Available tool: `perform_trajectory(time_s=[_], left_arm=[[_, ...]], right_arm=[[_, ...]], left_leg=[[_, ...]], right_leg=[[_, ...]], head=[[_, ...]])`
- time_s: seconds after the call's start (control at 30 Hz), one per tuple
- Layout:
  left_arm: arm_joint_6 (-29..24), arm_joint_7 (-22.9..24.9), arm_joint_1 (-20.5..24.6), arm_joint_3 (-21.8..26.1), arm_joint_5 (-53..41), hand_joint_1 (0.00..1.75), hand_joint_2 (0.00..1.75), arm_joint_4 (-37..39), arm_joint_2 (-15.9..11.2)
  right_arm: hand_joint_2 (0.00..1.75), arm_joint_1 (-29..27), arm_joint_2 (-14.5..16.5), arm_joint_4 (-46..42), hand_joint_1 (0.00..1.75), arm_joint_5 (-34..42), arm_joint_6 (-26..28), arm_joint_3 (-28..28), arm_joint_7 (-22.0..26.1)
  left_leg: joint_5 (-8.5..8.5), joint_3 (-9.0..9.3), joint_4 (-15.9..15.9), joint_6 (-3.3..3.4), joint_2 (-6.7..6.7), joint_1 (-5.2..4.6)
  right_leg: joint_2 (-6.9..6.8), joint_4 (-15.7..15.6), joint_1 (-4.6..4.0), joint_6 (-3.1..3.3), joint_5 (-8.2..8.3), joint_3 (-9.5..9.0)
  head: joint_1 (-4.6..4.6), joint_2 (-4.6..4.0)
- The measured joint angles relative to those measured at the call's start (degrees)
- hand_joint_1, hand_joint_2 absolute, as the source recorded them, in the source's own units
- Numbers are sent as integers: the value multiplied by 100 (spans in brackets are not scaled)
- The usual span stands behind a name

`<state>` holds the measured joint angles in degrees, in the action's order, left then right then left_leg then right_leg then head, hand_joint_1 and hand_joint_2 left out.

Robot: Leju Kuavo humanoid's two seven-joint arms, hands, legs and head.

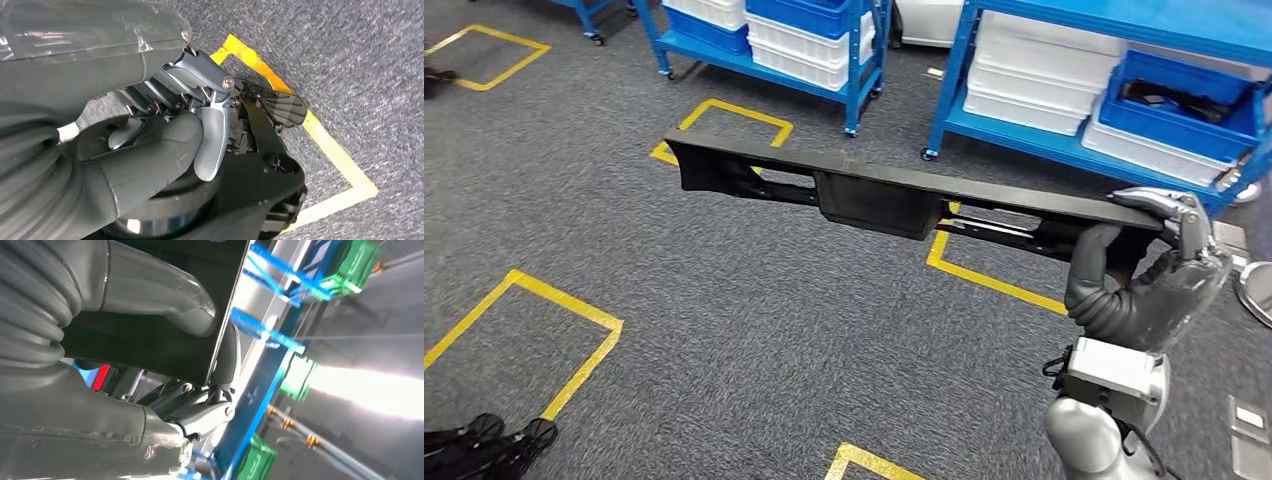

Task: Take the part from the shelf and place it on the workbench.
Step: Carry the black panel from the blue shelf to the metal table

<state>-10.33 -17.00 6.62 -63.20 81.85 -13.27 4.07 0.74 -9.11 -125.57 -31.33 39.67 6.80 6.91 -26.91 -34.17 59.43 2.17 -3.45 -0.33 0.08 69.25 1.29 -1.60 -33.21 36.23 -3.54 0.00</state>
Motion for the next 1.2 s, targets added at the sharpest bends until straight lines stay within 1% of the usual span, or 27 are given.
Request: perform_trajectory(time_s=[0.07, 0.13, 0.2, 0.23, 0.3, 0.33, 0.37, 0.4, 0.43, 0.47, 0.5, 0.57, 0.6, 0.63, 0.67, 0.73, 0.8, 0.87, 0.9, 0.93, 0.97, 1.0, 1.03, 1.07, 1.13, 1.17, 1.2], left_arm=[[-3, 0, 7, -13, -7, 175, 175, -2, 4], [-2, 0, 10, -15, -12, 175, 175, -3, 8], [-1, 2, 0, -20, -15, 175, 175, -3, 4], [0, 4, -6, -22, -15, 175, 175, -3, 1], [7, 10, -1, -27, -15, 175, 175, -3, -4], [10, 11, 3, -29, -14, 175, 175, -4, -3], [14, 13, 6, -31, -12, 175, 175, -4, -3], [14, 15, 5, -32, -8, 175, 175, -4, -4], [13, 16, 2, -32, -4, 175, 175, -4, -7], [13, 18, -1, -32, 0, 175, 175, -4, -11], [12, 19, -4, -32, 3, 175, 175, -4, -16], [10, 21, -3, -32, 3, 175, 175, -4, -25], [10, 21, 1, -33, 0, 175, 175, -4, -26], [10, 22, 2, -35, -4, 175, 175, -4, -27], [12, 23, 1, -37, -9, 175, 175, -4, -27], [14, 34, -13, -39, -13, 175, 175, -4, -26], [19, 51, -15, -40, -13, 175, 175, -4, -24], [26, 58, -4, -43, -13, 175, 175, -4, -21], [29, 57, 0, -45, -13, 175, 175, -4, -20], [30, 51, 0, -46, -13, 175, 175, -4, -20], [31, 41, -2, -46, -13, 175, 175, -4, -20], [30, 29, -4, -47, -10, 175, 175, -4, -20], [30, 19, -4, -47, -6, 175, 175, -4, -20], [28, 12, -3, -47, 1, 175, 175, -4, -19], [19, -6, 9, -47, 16, 175, 175, -4, -18], [15, -18, 7, -47, 23, 175, 175, -4, -18], [10, -28, 4, -47, 27, 175, 175, -4, -19]], right_arm=[[175, 23, -12, 10, 175, -21, 0, 18, -27], [175, 31, -23, 16, 175, -30, 0, 22, -40], [175, 37, -34, 21, 175, -32, -1, 34, -41], [175, 43, -37, 23, 175, -32, -2, 44, -35], [175, 49, -38, 27, 175, -18, -4, 60, -21], [175, 47, -38, 28, 175, 1, -4, 63, -11], [175, 42, -38, 31, 175, 23, -4, 63, 6], [175, 38, -38, 37, 175, 44, -4, 63, 28], [175, 34, -38, 46, 175, 58, -4, 63, 55], [175, 34, -37, 57, 175, 63, -4, 63, 80], [175, 33, -37, 66, 175, 65, -4, 63, 98], [175, 32, -36, 74, 175, 64, -4, 63, 112], [175, 32, -37, 74, 175, 62, -4, 63, 110], [175, 31, -36, 75, 175, 57, -4, 63, 106], [175, 32, -36, 77, 175, 51, -4, 63, 101], [175, 38, -34, 81, 175, 17, -4, 64, 75], [175, 41, -36, 82, 175, -29, -4, 65, 46], [175, 28, -38, 83, 175, -52, -3, 66, 28], [175, 16, -40, 83, 175, -54, -2, 66, 21], [175, 3, -40, 83, 175, -54, -2, 66, 15], [175, -6, -41, 83, 175, -54, -2, 66, 10], [175, -10, -41, 83, 175, -54, -2, 65, 8], [175, -10, -41, 83, 175, -54, -2, 65, 4], [175, -8, -42, 85, 175, -55, -2, 65, 1], [175, 0, -42, 87, 175, -65, -3, 66, -19], [175, 4, -42, 89, 175, -73, -3, 67, -33], [175, 8, -42, 88, 175, -80, -4, 67, -50]], left_leg=[[-21, -2, 34, -25, -151, 0], [-19, -54, 61, -75, -278, 17], [-2, -91, 56, -141, -386, 31], [-18, -94, 79, -177, -345, 19], [-195, -208, 374, -246, -83, -5], [-350, -351, 686, -277, 87, 0], [-510, -538, 1058, -303, 188, 18], [-618, -707, 1384, -322, 235, 35], [-639, -809, 1567, -331, 257, 51], [-551, -801, 1531, -332, 273, 60], [-376, -680, 1277, -322, 304, 63], [-33, -318, 522, -274, 499, 28], [46, -192, 253, -240, 594, 0], [58, -136, 112, -210, 657, -31], [32, -133, 85, -182, 655, -58], [37, -121, 34, -122, 544, -44], [59, -72, -39, -53, 438, -6], [66, -49, -66, -7, 326, 6], [62, -46, -64, 6, 263, 4], [57, -40, -60, 10, 191, 1], [50, -31, -52, 12, 113, 0], [41, -19, -40, 8, 31, 3], [25, -9, -21, -5, -51, 8], [8, -13, 4, -26, -126, 11], [-13, -75, 68, -88, -269, 21], [-7, -112, 81, -124, -332, 28], [4, -138, 88, -159, -399, 38]], right_leg=[[238, -634, 15, 32, 349, -230], [400, -920, 11, 56, 397, -335], [311, -980, 4, 100, 388, -357], [243, -1008, 16, 130, 396, -379], [93, -1062, 51, 190, 403, -437], [15, -1069, 45, 210, 392, -462], [-67, -1069, 41, 224, 376, -481], [-144, -1068, 38, 231, 358, -498], [-220, -1067, 36, 229, 338, -517], [-290, -1066, 37, 222, 316, -541], [-354, -1065, 37, 211, 291, -575], [-472, -1063, 23, 165, 228, -653], [-519, -1064, 11, 135, 201, -680], [-566, -1068, -6, 103, 180, -699], [-614, -1078, -20, 73, 166, -715], [-660, -1097, -14, 16, 125, -767], [-430, -853, 5, -19, -61, -691], [-135, -174, 9, -22, -383, -346], [-76, 194, 7, -22, -502, -134], [-51, 432, 5, -26, -525, 23], [-37, 461, 6, -28, -425, 89], [-15, 281, 12, -27, -223, 56], [42, -62, 22, -25, 35, -53], [171, -403, 39, -23, 233, -174], [399, -850, 60, -2, 376, -324], [447, -899, 54, 19, 348, -338], [403, -936, 46, 51, 343, -347]], head=[[-1, 0], [7, 0], [10, 0], [13, 0], [71, 0], [101, 0], [127, 0], [130, 0], [133, 0], [135, 0], [137, 0], [143, 0], [144, 0], [140, 0], [133, 0], [116, 0], [92, 0], [45, 0], [25, 0], [13, 0], [7, 0], [5, 0], [1, 0], [-4, 0], [1, 0], [8, 0], [17, 0]])
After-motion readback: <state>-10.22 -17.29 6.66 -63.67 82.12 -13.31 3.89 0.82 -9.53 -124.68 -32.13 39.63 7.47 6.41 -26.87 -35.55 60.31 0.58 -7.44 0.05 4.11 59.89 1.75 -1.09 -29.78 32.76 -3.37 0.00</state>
